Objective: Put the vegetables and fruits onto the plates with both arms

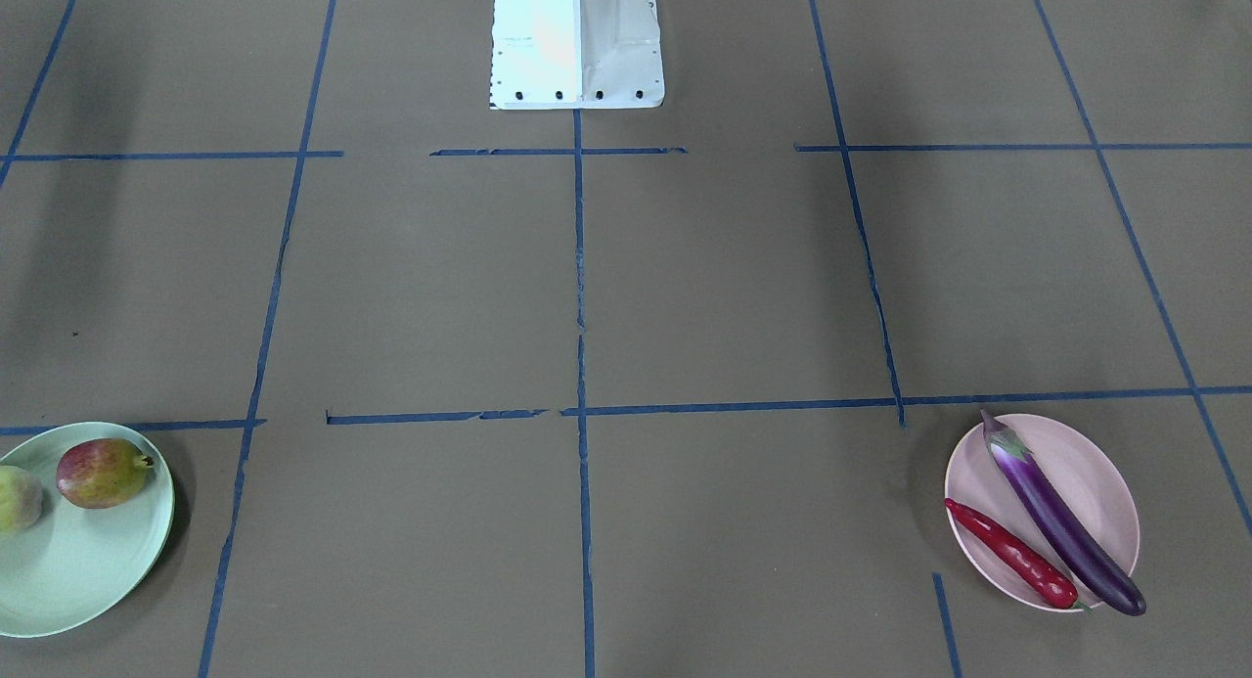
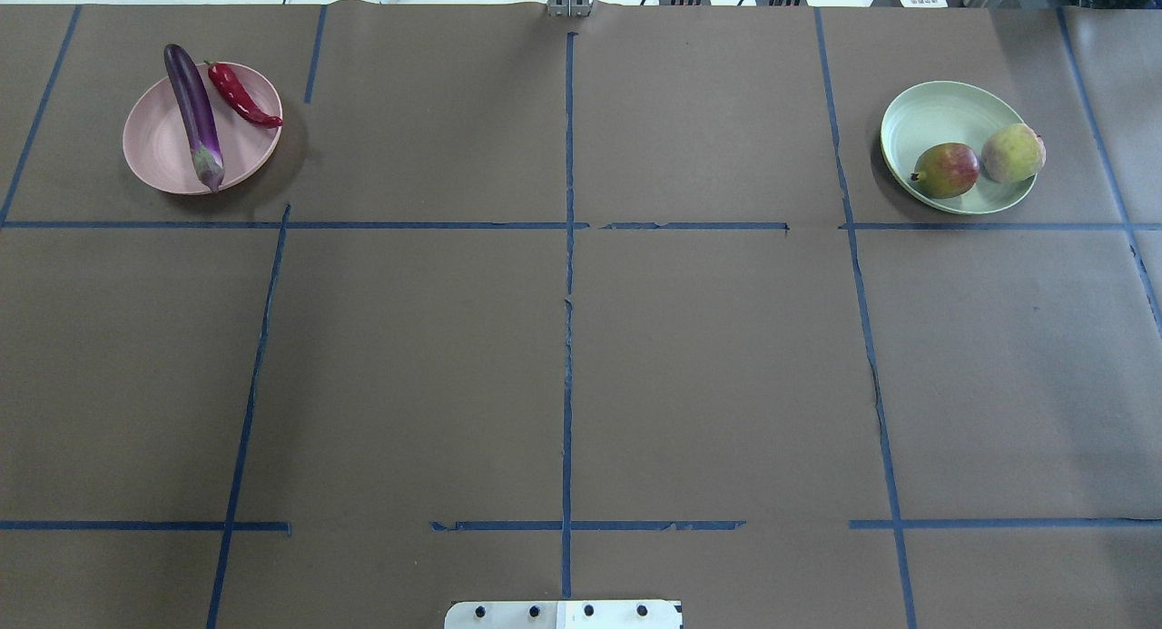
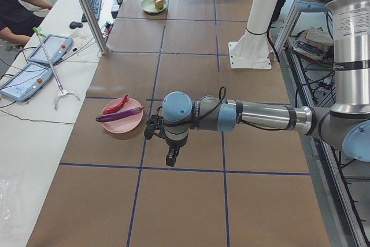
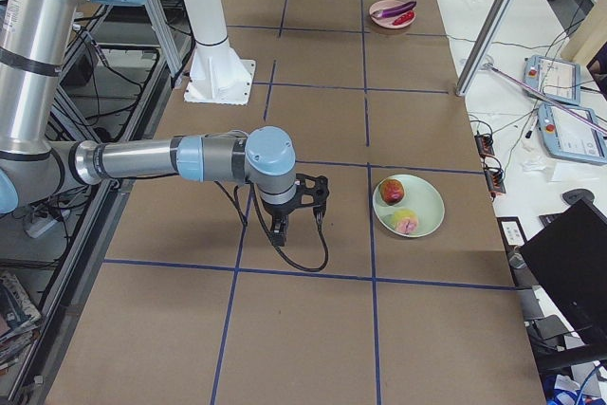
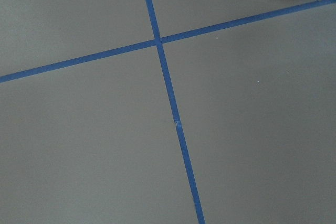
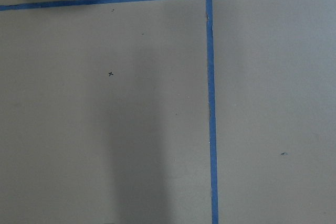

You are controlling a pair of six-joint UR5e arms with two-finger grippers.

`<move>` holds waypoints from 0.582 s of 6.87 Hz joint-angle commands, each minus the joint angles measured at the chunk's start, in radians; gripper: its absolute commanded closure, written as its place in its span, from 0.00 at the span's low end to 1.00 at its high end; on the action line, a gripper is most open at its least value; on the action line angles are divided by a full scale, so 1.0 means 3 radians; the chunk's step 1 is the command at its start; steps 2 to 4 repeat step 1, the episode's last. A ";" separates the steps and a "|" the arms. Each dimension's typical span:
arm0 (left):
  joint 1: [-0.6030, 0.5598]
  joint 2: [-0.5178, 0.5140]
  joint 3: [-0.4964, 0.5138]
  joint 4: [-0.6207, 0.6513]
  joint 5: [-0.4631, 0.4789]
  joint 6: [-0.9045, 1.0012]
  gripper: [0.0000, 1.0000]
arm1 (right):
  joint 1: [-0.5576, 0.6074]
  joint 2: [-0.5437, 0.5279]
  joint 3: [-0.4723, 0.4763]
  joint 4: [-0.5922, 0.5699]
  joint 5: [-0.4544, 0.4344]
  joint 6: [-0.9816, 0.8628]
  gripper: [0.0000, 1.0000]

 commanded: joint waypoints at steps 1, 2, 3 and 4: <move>0.0003 -0.0008 -0.0022 0.0000 0.0000 0.0000 0.00 | -0.0004 0.0005 0.0001 0.0001 0.0000 0.0003 0.00; 0.0003 -0.0008 -0.0022 0.0000 0.0000 0.0000 0.00 | -0.0004 0.0005 0.0001 0.0001 0.0000 0.0003 0.00; 0.0003 -0.0008 -0.0022 0.0000 0.0000 0.0000 0.00 | -0.0004 0.0005 0.0001 0.0001 0.0000 0.0003 0.00; 0.0003 -0.0008 -0.0022 0.0000 0.0000 0.0000 0.00 | -0.0004 0.0005 0.0001 0.0001 0.0000 0.0003 0.00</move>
